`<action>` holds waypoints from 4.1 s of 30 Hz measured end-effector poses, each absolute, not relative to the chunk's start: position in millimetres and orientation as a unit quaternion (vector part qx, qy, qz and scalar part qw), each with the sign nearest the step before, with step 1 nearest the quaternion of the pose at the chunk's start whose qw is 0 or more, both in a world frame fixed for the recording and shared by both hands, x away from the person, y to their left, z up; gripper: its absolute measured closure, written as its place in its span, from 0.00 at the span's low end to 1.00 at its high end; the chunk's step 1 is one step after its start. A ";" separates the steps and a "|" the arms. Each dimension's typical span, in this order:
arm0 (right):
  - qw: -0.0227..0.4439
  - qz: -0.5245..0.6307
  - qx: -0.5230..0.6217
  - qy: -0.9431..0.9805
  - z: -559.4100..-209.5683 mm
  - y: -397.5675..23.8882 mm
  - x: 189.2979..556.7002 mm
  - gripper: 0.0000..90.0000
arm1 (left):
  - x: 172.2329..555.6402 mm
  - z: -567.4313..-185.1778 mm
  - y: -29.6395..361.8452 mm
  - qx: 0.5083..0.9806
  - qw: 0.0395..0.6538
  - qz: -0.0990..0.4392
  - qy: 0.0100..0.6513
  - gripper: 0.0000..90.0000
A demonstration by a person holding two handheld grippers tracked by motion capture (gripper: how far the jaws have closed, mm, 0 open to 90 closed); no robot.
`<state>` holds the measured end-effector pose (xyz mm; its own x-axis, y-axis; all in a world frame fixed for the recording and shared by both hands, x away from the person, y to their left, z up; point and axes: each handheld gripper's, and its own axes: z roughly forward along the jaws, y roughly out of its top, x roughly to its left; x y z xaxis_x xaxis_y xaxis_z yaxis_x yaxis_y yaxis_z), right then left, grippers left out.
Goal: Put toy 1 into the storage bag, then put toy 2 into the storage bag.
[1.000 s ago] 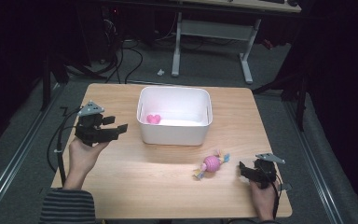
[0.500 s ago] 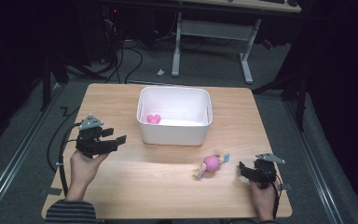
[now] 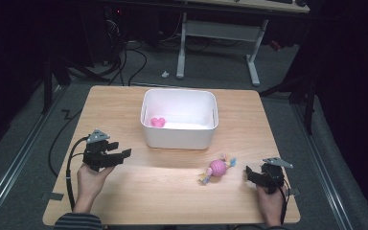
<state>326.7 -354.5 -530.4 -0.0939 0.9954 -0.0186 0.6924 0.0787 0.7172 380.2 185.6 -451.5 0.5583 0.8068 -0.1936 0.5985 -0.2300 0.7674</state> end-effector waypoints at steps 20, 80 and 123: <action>0.268 0.282 0.617 0.684 -530.3 -354.6 326.7 0.25 | 377.5 -492.9 170.5 0.782 0.394 0.129 0.466 0.40; 0.214 0.330 0.513 0.763 -500.3 -324.7 301.3 0.26 | 384.8 -535.9 154.7 0.786 0.352 0.202 0.466 0.32; 0.149 0.298 0.400 0.853 -488.9 -245.7 352.1 0.19 | 384.5 -535.9 154.4 0.785 0.351 0.203 0.469 0.31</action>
<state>352.1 -245.7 -488.9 -0.6349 0.7725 -0.0156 0.5944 0.5012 0.6288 384.5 154.4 -535.9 0.4780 0.8783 -0.0110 0.5931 -0.3135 0.7416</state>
